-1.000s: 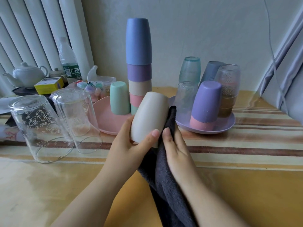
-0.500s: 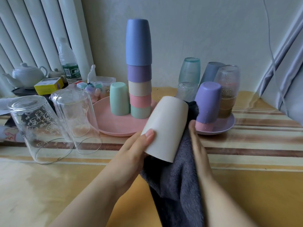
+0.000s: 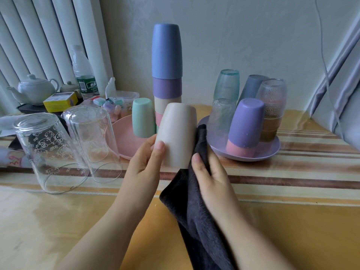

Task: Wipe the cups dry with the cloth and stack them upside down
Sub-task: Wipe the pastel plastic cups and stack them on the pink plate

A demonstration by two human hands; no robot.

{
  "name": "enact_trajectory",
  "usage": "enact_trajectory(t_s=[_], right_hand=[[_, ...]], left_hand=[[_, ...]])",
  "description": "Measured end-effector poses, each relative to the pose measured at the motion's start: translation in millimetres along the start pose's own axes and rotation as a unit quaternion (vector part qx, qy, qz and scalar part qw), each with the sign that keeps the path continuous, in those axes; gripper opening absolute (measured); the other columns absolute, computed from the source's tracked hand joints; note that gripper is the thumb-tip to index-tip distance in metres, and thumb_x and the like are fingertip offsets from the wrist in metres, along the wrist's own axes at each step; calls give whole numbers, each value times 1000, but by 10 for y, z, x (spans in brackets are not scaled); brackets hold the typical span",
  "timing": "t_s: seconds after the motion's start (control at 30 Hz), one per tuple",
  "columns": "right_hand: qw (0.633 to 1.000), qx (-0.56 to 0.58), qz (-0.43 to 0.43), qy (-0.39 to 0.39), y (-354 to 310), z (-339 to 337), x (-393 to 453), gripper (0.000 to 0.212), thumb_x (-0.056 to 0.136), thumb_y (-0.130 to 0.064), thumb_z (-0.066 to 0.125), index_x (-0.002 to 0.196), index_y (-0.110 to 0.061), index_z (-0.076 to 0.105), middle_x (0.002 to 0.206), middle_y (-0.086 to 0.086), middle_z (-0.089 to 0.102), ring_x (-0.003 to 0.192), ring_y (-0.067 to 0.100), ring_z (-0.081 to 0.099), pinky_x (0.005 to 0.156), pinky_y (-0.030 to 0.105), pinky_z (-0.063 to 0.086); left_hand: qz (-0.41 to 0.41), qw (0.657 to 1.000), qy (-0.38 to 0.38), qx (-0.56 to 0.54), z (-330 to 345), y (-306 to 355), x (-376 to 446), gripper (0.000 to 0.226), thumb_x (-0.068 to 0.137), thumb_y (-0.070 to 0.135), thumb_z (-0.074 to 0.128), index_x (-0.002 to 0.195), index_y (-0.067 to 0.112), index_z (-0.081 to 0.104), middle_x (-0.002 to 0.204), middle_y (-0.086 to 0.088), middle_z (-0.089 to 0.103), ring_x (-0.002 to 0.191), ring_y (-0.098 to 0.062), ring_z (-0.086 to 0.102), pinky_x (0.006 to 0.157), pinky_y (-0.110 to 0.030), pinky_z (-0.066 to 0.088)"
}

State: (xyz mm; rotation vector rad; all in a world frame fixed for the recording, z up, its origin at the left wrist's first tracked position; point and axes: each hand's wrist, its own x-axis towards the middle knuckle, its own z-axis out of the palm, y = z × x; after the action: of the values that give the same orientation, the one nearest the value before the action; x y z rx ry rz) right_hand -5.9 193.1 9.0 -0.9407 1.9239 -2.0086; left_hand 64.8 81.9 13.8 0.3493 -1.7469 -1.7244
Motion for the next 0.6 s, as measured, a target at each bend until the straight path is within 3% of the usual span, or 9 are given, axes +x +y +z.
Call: enact_trajectory(t_s=[0.07, 0.13, 0.27, 0.33, 0.4, 0.5, 0.57, 0.6], right_hand=[[1000, -10, -22, -19, 28, 47, -29, 41, 96, -20, 48, 126, -46, 41, 129, -36, 48, 122, -16, 40, 98, 3, 30], [999, -12, -33, -18, 35, 64, -38, 42, 95, -20, 47, 131, -41, 40, 137, -27, 44, 126, -14, 37, 101, 4, 29], [998, -3, -14, 61, -30, -51, 10, 34, 96, -26, 48, 126, -42, 44, 133, -26, 47, 120, -17, 41, 103, 6, 29], [996, 13, 11, 90, -120, -150, 31, 29, 97, -25, 45, 121, -41, 45, 118, -35, 47, 99, -33, 41, 88, -6, 28], [995, 35, 30, 92, -184, -222, 53, 20, 97, -25, 41, 105, -42, 47, 100, -38, 46, 77, -38, 41, 68, -12, 28], [994, 58, 39, 80, -205, -264, 82, 21, 97, -24, 38, 91, -42, 45, 95, -37, 45, 70, -37, 42, 63, -12, 27], [994, 54, 57, 74, -179, -266, 68, 17, 97, -25, 38, 98, -42, 41, 97, -39, 38, 71, -30, 46, 62, -13, 25], [994, 52, 68, 70, -173, -257, 60, 17, 96, -27, 39, 106, -41, 38, 99, -39, 34, 81, -26, 44, 62, -14, 23]], left_hand=[[-3, 1000, -6, 7, -20, 11, 1, 39, 81, 50, 68, 113, 29, 60, 93, 25, 70, 86, 8, 64, 68, -8, 48], [-14, 1000, -19, 17, -37, -11, 7, 41, 73, 45, 71, 109, 28, 61, 91, 20, 71, 82, 5, 65, 64, -9, 48], [-57, 992, -109, 21, -4, -46, -30, 43, 74, 41, 68, 114, 26, 64, 102, 10, 74, 96, -5, 69, 73, -15, 52], [-74, 985, -155, 20, 9, -62, -52, 47, 75, 45, 70, 117, 25, 64, 109, 6, 73, 103, -10, 68, 78, -20, 53], [-91, 977, -191, -4, 17, -58, -73, 48, 72, 51, 68, 113, 25, 68, 112, 1, 73, 106, -16, 68, 86, -29, 55], [-116, 968, -209, -79, 14, -36, -91, 41, 68, 52, 70, 99, 27, 76, 108, -2, 74, 103, -16, 69, 87, -28, 55], [-130, 960, -208, -136, 20, -20, -87, 38, 66, 51, 73, 95, 27, 78, 106, -3, 75, 101, -13, 70, 82, -21, 55], [-133, 956, -207, -159, 24, -24, -77, 42, 64, 51, 77, 97, 25, 78, 110, -4, 74, 104, -14, 69, 83, -21, 54]])
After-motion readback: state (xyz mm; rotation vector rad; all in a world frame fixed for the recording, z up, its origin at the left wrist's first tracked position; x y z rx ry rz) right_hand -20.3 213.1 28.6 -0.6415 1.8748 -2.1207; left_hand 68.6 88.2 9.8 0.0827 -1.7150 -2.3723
